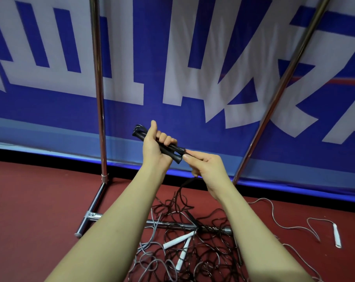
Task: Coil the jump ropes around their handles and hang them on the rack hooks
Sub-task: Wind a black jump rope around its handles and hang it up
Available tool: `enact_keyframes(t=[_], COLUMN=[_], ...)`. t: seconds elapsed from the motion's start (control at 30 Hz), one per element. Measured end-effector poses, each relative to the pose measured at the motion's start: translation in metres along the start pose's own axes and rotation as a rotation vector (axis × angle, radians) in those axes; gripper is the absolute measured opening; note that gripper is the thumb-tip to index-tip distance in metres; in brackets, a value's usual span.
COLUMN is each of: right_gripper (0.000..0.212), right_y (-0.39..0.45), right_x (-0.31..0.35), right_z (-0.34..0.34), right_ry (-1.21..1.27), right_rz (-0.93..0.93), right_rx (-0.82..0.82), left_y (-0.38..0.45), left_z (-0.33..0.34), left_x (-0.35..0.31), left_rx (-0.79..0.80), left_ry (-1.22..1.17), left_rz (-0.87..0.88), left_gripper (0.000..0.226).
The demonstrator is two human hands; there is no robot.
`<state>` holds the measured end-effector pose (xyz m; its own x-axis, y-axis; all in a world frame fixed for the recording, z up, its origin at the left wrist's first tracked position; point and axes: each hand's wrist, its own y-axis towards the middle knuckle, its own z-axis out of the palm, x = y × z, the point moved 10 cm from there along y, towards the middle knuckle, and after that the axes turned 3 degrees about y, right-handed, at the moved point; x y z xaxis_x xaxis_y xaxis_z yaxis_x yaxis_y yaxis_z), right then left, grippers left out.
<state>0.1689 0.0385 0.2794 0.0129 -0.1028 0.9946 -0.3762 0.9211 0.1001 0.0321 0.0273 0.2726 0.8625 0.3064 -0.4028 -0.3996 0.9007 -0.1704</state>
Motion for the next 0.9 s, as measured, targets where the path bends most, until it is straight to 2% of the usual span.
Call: enact_keyframes(t=[0.13, 0.27, 0.33, 0.5, 0.63, 0.73, 0.9], right_gripper=[0.026, 0.023, 0.024, 0.014, 0.011, 0.009, 0.013], right_y=[-0.003, -0.007, -0.007, -0.005, -0.005, -0.006, -0.006], right_x=[-0.001, 0.009, 0.007, 0.0, 0.001, 0.006, -0.003], right_z=[0.005, 0.019, 0.018, 0.001, -0.009, -0.007, 0.006], right_ry=[0.082, 0.125, 0.135, 0.072, 0.071, 0.074, -0.002], right_rz=[0.021, 0.014, 0.016, -0.008, -0.022, -0.051, 0.006], right_rx=[0.069, 0.175, 0.165, 0.057, 0.02, 0.005, 0.038], left_y=[-0.001, 0.001, 0.001, -0.003, -0.008, -0.01, -0.011], left_z=[0.004, -0.003, -0.003, 0.007, 0.012, 0.012, 0.01], left_x=[-0.001, -0.005, -0.006, -0.01, -0.025, -0.032, -0.027], left_rx=[0.025, -0.03, -0.033, 0.036, 0.041, 0.016, 0.02], left_ry=[0.097, 0.044, 0.047, 0.263, 0.432, 0.405, 0.195], left_rz=[-0.009, 0.033, 0.032, 0.067, 0.229, 0.315, 0.245], left_gripper=[0.035, 0.022, 0.025, 0.023, 0.016, 0.021, 0.034])
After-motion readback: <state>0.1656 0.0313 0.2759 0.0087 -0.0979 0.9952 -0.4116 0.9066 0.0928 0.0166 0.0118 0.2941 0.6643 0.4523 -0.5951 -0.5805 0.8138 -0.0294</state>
